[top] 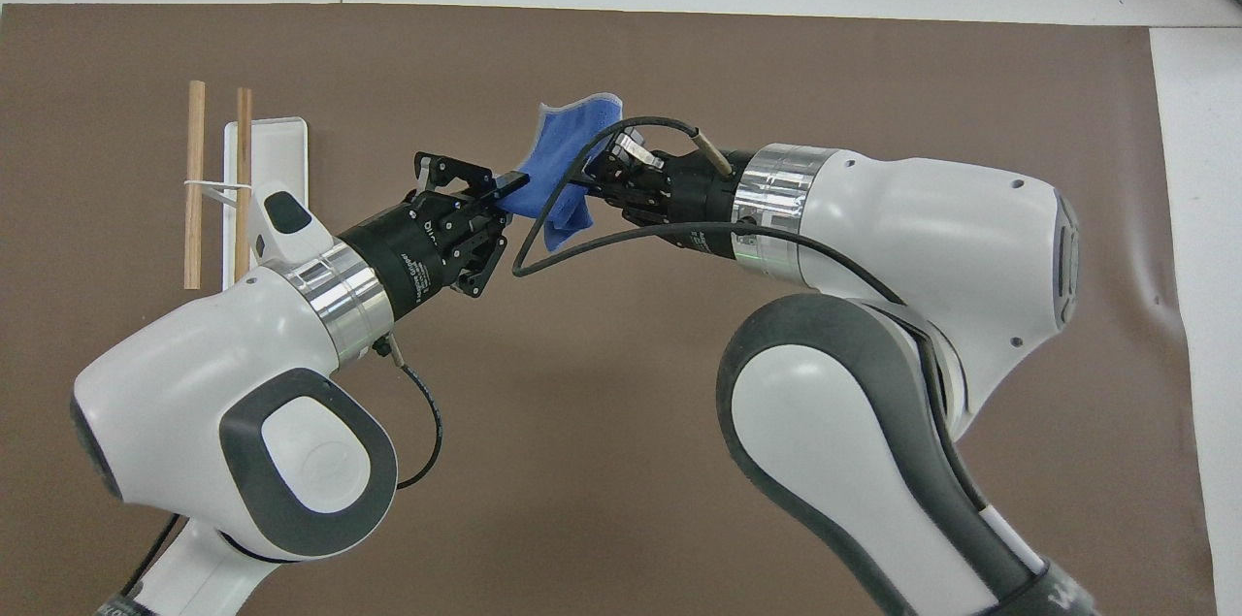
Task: Right arm passes towel to left arm to hang
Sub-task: 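Grasp the towel with the left gripper beside the right gripper, then pull the towel toward the rack while the right gripper releases and withdraws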
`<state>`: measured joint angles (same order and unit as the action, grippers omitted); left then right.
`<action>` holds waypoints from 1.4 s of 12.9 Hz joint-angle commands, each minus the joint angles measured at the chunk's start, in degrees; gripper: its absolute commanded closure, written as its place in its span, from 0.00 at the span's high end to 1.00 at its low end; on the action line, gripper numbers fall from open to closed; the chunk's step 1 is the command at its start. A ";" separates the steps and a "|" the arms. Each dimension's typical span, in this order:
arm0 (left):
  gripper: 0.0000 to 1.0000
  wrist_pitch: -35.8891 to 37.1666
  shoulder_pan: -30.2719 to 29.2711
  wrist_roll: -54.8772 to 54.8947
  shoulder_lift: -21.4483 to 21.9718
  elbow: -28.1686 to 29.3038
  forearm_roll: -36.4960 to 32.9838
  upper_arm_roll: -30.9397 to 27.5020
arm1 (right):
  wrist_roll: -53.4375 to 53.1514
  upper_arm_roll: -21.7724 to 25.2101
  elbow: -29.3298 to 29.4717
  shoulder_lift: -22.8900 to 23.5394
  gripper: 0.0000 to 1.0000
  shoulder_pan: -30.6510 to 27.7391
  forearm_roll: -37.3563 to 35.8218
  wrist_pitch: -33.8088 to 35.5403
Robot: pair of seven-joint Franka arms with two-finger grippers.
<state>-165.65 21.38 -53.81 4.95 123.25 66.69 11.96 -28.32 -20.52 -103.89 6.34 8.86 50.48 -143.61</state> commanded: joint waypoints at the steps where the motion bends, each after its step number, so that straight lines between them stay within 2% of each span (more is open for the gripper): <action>1: 0.00 -1.17 0.59 0.64 -0.20 0.15 1.16 -0.54 | -0.33 -0.31 -0.35 -1.07 0.00 -0.69 0.67 0.78; 7: 0.00 -1.08 -1.07 5.65 -0.20 1.29 1.08 -0.71 | -0.51 0.05 -0.70 -1.95 0.00 -1.04 0.58 2.89; 8: 0.00 -1.08 -1.68 6.34 -0.20 1.64 1.07 -0.71 | -0.33 0.05 -0.88 -2.30 0.32 -1.48 0.41 3.33; 9: 0.00 -0.91 -3.00 7.92 -0.29 1.64 1.07 -0.71 | -0.24 0.05 -1.40 -2.56 0.49 -1.57 0.32 3.51; 11: 0.00 -0.55 -5.02 11.08 -0.29 1.64 0.99 -0.71 | -0.51 0.13 -2.89 -3.61 0.57 -1.74 0.32 4.12; 13: 0.00 -0.03 -7.22 13.98 -0.29 1.64 0.81 -0.71 | -0.77 0.13 -4.73 -5.02 0.70 -3.05 -0.29 5.70; 14: 0.00 0.67 -8.45 15.65 -0.29 1.64 0.72 -0.71 | -0.77 0.13 -5.18 -5.98 0.76 -4.19 -2.99 7.45; 15: 0.00 2.16 -9.76 17.58 -0.29 1.64 0.64 -0.71 | -0.86 0.13 -5.18 -6.69 0.81 -6.12 -8.33 11.38; 17: 0.00 6.89 -13.19 21.71 -0.20 1.64 -0.41 -0.89 | -0.77 0.13 -4.83 -8.36 1.00 -9.38 -20.89 17.64; 18: 0.00 9.62 -15.29 23.04 -0.20 1.64 -3.03 -0.89 | -0.68 0.13 -4.66 -9.15 1.00 -10.09 -26.00 19.40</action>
<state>-160.67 9.61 -33.87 4.16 124.32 66.10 10.84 -28.43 -20.11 -107.07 0.26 0.66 31.77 -127.23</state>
